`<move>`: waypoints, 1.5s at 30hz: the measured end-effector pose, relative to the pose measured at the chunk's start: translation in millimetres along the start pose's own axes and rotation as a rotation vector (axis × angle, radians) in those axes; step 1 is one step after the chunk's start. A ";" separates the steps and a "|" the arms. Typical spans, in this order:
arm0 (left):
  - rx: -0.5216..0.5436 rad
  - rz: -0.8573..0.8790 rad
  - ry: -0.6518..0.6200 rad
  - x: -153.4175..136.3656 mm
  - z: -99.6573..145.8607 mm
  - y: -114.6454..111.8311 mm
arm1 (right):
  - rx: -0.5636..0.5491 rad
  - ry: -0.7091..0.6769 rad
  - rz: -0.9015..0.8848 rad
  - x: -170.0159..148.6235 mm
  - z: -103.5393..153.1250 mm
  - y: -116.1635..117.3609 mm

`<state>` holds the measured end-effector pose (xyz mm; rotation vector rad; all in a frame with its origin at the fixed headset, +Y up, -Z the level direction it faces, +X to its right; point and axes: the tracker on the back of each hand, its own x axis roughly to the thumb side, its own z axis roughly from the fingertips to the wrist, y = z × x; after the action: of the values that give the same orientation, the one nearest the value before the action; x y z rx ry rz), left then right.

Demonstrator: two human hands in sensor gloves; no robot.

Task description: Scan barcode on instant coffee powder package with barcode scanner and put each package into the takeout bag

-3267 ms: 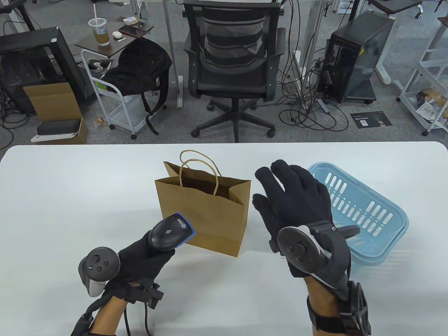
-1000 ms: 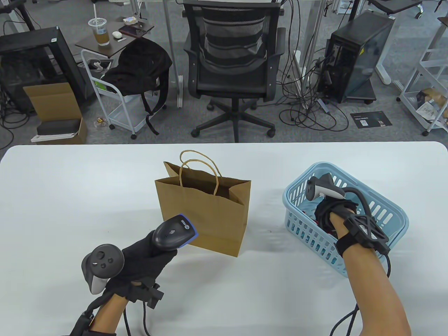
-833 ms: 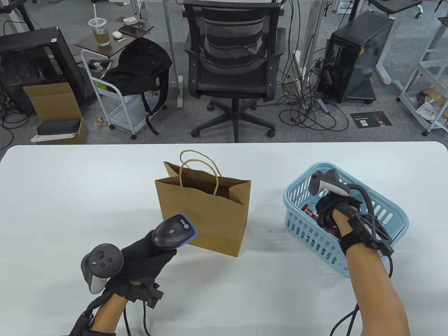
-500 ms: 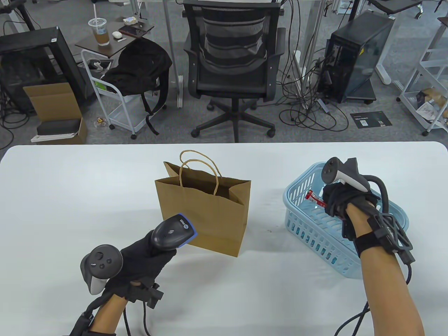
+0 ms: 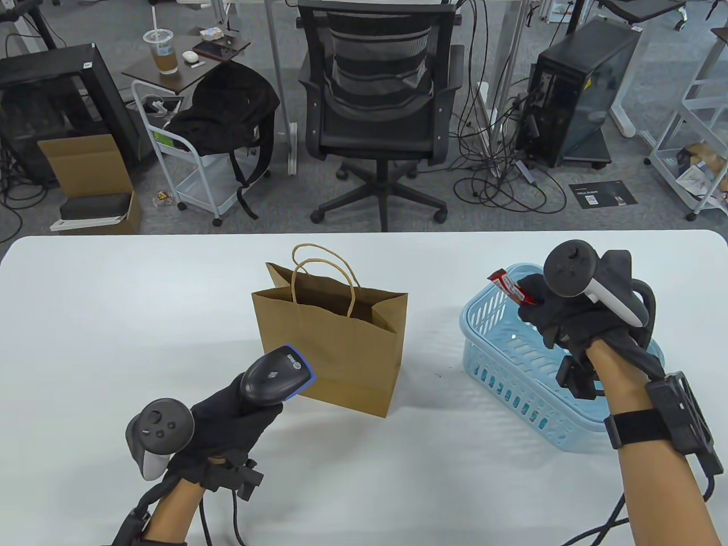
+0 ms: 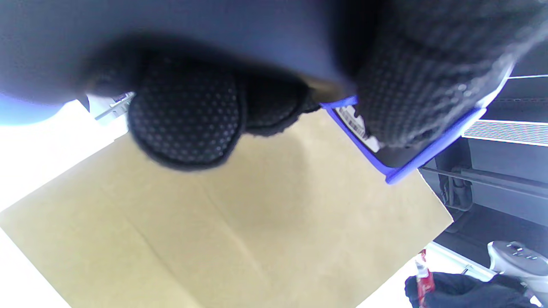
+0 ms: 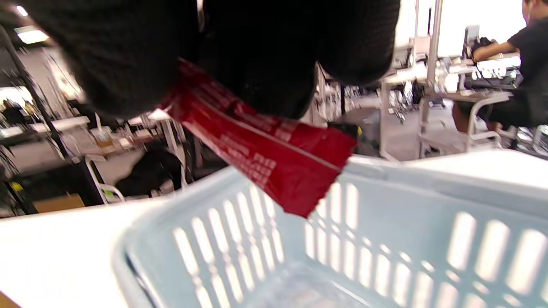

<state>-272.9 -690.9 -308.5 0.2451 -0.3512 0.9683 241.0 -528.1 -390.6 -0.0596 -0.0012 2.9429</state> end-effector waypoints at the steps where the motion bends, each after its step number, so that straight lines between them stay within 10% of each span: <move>1: 0.001 -0.001 -0.001 -0.1 0.0 0.2 | -0.024 -0.026 -0.021 6.3 5.4 -5.1; 26: 0.007 -0.014 -0.035 3.5 1.2 1.7 | -0.506 -0.406 -0.440 90.3 123.6 -20.5; 34: 0.000 -0.028 -0.040 4.4 1.8 0.1 | -0.644 -0.411 -0.557 101.3 156.1 14.0; 38: -0.006 -0.036 -0.045 4.7 2.1 -1.9 | -0.755 -0.412 -0.457 105.7 155.4 39.6; 45: -0.022 -0.048 -0.039 4.1 1.9 -5.2 | -0.617 -0.435 -0.473 104.3 110.4 76.0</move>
<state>-266.8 -691.3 -305.4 0.2515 -0.3902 0.9132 119.4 -581.8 -284.7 0.4271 -0.8518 2.3218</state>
